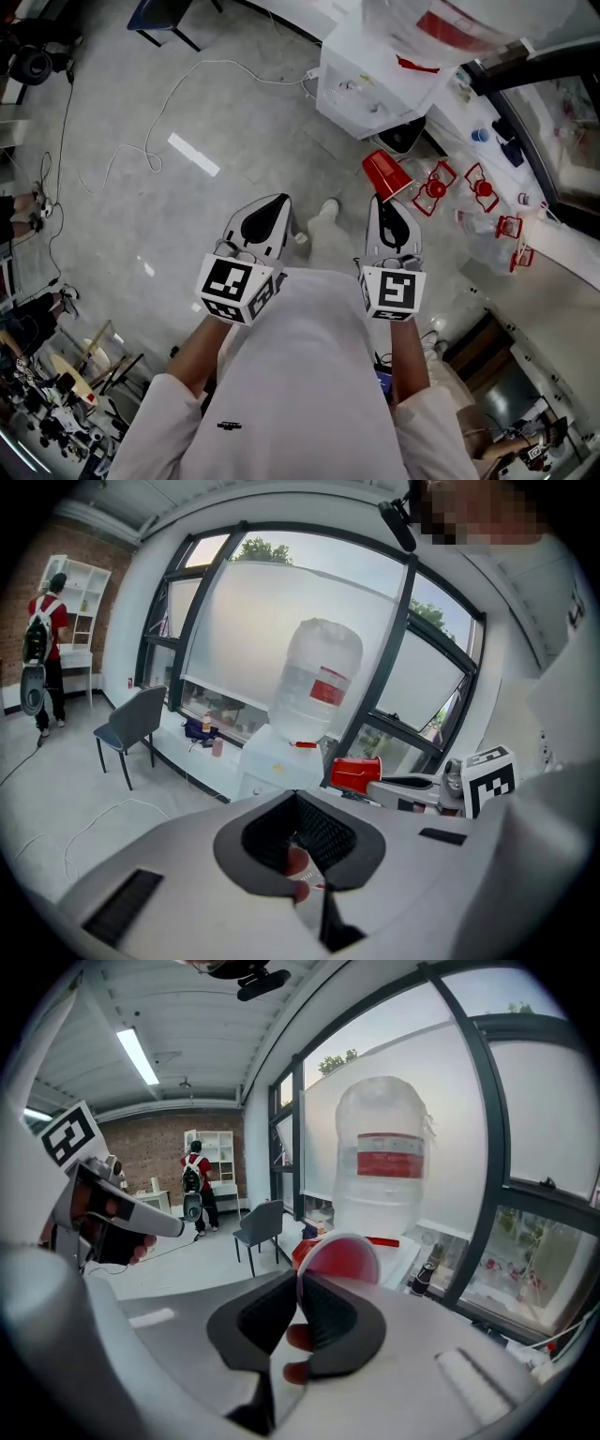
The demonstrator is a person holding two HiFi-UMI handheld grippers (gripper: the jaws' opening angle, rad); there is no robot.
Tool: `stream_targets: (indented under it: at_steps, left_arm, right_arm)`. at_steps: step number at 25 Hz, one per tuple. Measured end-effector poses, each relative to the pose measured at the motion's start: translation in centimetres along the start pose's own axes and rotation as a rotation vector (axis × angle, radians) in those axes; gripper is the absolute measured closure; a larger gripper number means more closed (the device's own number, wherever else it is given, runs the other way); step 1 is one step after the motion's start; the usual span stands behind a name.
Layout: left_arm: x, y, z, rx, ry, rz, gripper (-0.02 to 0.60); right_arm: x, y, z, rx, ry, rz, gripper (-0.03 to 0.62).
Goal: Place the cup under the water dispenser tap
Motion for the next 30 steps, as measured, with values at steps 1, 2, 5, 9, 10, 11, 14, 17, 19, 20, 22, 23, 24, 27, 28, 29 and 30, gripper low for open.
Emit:
stream_targets:
  at_steps: [1, 2, 5, 9, 10, 11, 14, 17, 19, 20, 22, 23, 24, 27, 28, 29, 30]
  left_arm:
    - [-0.2, 0.2, 0.3, 0.007, 0.0, -0.009, 0.575]
    - [-0.4, 0.4, 0.4, 0.014, 0.0, -0.017, 0.575]
    - [-1.1, 1.2, 0.8, 0.032, -0.007, -0.035, 0.575]
    - [-2.2, 2.1, 1.5, 0.054, -0.021, -0.065, 0.575]
    - [-2.6, 2.5, 1.6, 0.054, -0.022, -0.071, 0.575]
    - [-3.0, 2.8, 1.7, 0.056, -0.022, -0.078, 0.575]
    - [-3.8, 3.7, 2.1, 0.075, -0.029, -0.103, 0.575]
    - [-4.7, 4.6, 2.3, 0.09, -0.036, -0.118, 0.575]
    - [-5.5, 5.3, 2.9, 0.094, -0.039, -0.128, 0.575]
    - [-5.9, 5.6, 3.3, 0.094, -0.042, -0.13, 0.575]
    - [-6.9, 6.5, 4.0, 0.086, -0.046, -0.129, 0.575]
    - [-7.5, 7.0, 4.4, 0.08, -0.047, -0.129, 0.575]
    - [-8.1, 7.5, 4.8, 0.075, -0.048, -0.129, 0.575]
    - [-9.6, 8.6, 6.4, 0.077, -0.042, -0.13, 0.575]
    - [-10.0, 8.9, 6.8, 0.083, -0.038, -0.131, 0.575]
    - [-10.3, 9.2, 7.1, 0.086, -0.036, -0.132, 0.575]
    - [-10.7, 9.5, 7.3, 0.087, -0.035, -0.133, 0.575]
  right_arm:
    - [-0.5, 0.0, 0.3, 0.012, 0.008, -0.013, 0.566]
    - [-1.1, 0.0, 0.5, 0.022, 0.017, -0.025, 0.566]
    - [-3.0, 0.0, 1.1, 0.06, 0.04, -0.055, 0.566]
    - [-6.1, -0.2, 1.9, 0.113, 0.066, -0.104, 0.566]
    - [-6.9, -0.3, 2.3, 0.124, 0.077, -0.111, 0.566]
    - [-7.7, -0.3, 2.7, 0.134, 0.087, -0.119, 0.566]
    - [-10.1, 0.1, 3.3, 0.159, 0.105, -0.145, 0.566]
    - [-12.4, 0.3, 4.0, 0.195, 0.118, -0.163, 0.566]
    - [-13.9, 0.4, 4.6, 0.216, 0.13, -0.17, 0.566]
    - [-14.6, 0.4, 5.0, 0.225, 0.139, -0.17, 0.566]
    - [-16.0, 0.4, 5.8, 0.243, 0.156, -0.173, 0.566]
    - [-16.8, 0.4, 6.2, 0.251, 0.163, -0.175, 0.566]
    - [-17.6, 0.4, 6.6, 0.26, 0.17, -0.175, 0.566]
    - [-19.5, 0.2, 8.0, 0.285, 0.201, -0.172, 0.566]
    - [-20.1, 0.2, 8.5, 0.293, 0.214, -0.171, 0.566]
    - [-20.7, 0.2, 9.1, 0.302, 0.225, -0.17, 0.566]
    - [-21.3, 0.2, 9.6, 0.312, 0.235, -0.169, 0.566]
Point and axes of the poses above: the fingertips, and each gripper's own axes: x backward along the fingers, y to its left, z out of its underside, the point moved 9 cm from there along x, backward along the fingers, and after that the axes turned 5 degrees about z, right-handed, at the moved point
